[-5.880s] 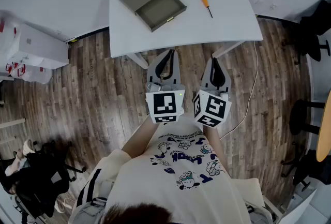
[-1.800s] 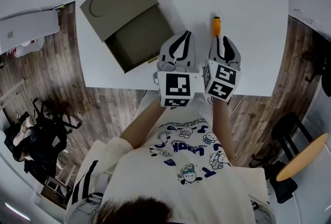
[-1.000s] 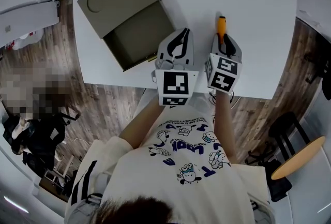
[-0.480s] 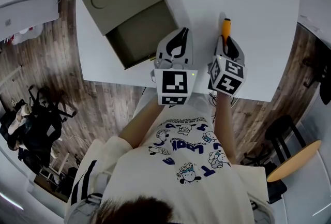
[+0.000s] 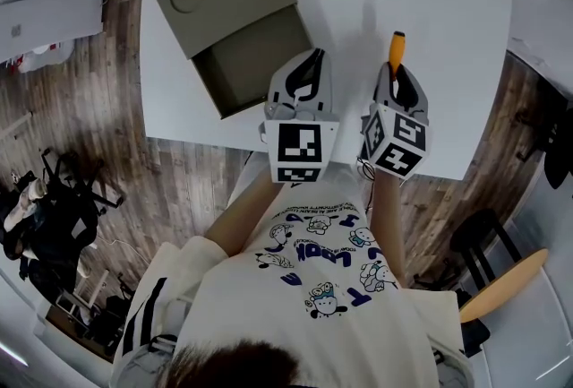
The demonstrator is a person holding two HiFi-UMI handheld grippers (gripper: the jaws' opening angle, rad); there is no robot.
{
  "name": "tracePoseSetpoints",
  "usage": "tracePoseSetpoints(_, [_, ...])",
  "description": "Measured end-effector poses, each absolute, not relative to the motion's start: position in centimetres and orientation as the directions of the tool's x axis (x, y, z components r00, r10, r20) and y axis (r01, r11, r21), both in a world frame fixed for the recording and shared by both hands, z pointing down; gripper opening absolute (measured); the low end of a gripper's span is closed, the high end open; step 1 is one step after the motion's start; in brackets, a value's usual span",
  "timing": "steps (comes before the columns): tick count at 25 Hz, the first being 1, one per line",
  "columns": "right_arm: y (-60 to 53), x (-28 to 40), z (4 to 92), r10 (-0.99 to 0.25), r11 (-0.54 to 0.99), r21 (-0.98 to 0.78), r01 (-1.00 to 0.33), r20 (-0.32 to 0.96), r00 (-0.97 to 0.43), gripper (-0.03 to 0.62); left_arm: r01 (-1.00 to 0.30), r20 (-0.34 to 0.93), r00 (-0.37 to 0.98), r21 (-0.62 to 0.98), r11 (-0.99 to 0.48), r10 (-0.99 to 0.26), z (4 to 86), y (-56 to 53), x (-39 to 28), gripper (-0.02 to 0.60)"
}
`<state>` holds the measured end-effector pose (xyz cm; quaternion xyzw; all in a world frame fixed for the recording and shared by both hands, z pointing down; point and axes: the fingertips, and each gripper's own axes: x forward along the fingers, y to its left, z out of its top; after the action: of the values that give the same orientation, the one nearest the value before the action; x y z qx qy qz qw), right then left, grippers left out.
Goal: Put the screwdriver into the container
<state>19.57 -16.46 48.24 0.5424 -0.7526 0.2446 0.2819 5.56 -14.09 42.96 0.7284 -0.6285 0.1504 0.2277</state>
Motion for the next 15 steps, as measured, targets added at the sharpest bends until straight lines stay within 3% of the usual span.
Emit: tracePoseSetpoints(15, [-17.7, 10.9, 42.4, -0.698, 0.481, -0.040, -0.876, 0.586, -0.410, 0.097, -0.986, 0.452, 0.021, 0.155, 0.056, -0.892, 40.3, -12.1, -1.3, 0.020])
